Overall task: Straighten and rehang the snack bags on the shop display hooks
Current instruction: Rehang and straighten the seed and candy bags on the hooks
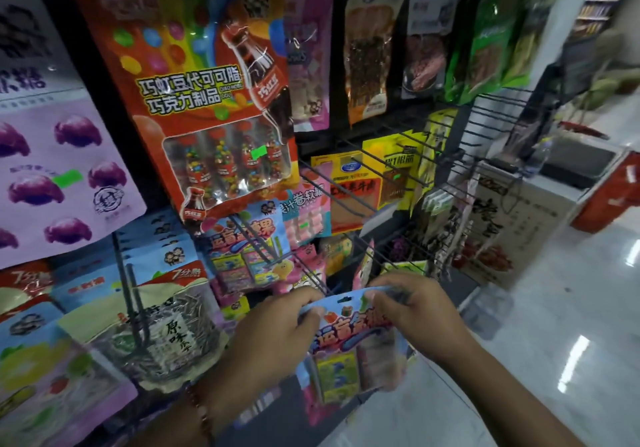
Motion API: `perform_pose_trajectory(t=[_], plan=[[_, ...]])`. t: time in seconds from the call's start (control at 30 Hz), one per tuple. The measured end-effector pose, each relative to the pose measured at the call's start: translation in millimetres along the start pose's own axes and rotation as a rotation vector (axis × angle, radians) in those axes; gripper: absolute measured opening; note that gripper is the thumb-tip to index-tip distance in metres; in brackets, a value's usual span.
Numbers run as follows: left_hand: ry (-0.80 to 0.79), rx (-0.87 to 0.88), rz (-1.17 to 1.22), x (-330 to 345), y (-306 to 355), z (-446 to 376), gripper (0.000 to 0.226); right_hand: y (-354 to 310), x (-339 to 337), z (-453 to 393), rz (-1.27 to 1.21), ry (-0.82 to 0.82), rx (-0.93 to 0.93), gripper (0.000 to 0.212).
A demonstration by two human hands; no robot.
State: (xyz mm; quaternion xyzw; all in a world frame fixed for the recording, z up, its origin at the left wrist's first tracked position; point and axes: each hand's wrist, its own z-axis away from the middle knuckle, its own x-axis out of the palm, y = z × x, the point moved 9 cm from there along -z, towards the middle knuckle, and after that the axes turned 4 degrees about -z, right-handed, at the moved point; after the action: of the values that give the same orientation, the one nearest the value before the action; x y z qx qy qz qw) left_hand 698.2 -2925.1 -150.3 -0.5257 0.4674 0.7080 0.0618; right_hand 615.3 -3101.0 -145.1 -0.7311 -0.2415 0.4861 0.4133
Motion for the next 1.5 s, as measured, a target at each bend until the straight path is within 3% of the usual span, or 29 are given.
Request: perform_pose_trajectory(t=[0.23, 0.5, 0.63, 0.77, 0.93, 1.13, 1.27, 1.33, 1.43, 1.5], plan=[[0.008, -0.114, -0.008, 9.1, 13.2, -20.1, 0.034, 17.6, -10.4, -18.8, -0.036, -0.1, -0.062, 0.012], [0.173, -0.35, -0.037, 27.7, 14.8, -39.4, 0.041, 38.0, -15.9, -64.2, 0.0, -0.344, -0.228, 0.022], [0.249, -0.44, -0.027, 33.7, 16.7, -37.0, 0.034, 41.3, -19.0, -75.2, -0.029, -0.421, -0.246, 0.007], [0.322, -0.451, -0.014, 30.8, 29.0, -36.5, 0.019, 45.4, -21.2, -86.6, -0.074, -0.464, -0.214, 0.013], [0.322, -0.447, -0.001, 35.3, 39.5, -54.3, 0.016, 55.9, -24.6, -93.8, -0.14, -0.468, -0.156, 0.013], [0.354, -0.353, 0.018, 31.6, 47.5, -100.9, 0.017, 79.4, -40.6, -115.0, -0.28, -0.4, 0.036, 0.01], [0.372, -0.361, 0.13, 30.3, 33.7, -119.8, 0.018, 75.4, -47.5, -140.8, -0.244, -0.36, -0.01, 0.009], [0.416, -0.332, 0.195, 25.6, 31.7, -122.1, 0.017, 72.5, -46.8, -152.6, -0.183, -0.34, -0.048, 0.02], [0.485, -0.317, 0.198, 16.6, 29.6, -123.6, 0.024, 62.1, -45.0, -165.2, -0.187, -0.361, -0.093, 0.009], [0.502, -0.317, 0.194, 16.0, 28.6, -124.8, 0.018, 56.0, -43.4, -173.0, -0.174, -0.367, -0.131, 0.025]])
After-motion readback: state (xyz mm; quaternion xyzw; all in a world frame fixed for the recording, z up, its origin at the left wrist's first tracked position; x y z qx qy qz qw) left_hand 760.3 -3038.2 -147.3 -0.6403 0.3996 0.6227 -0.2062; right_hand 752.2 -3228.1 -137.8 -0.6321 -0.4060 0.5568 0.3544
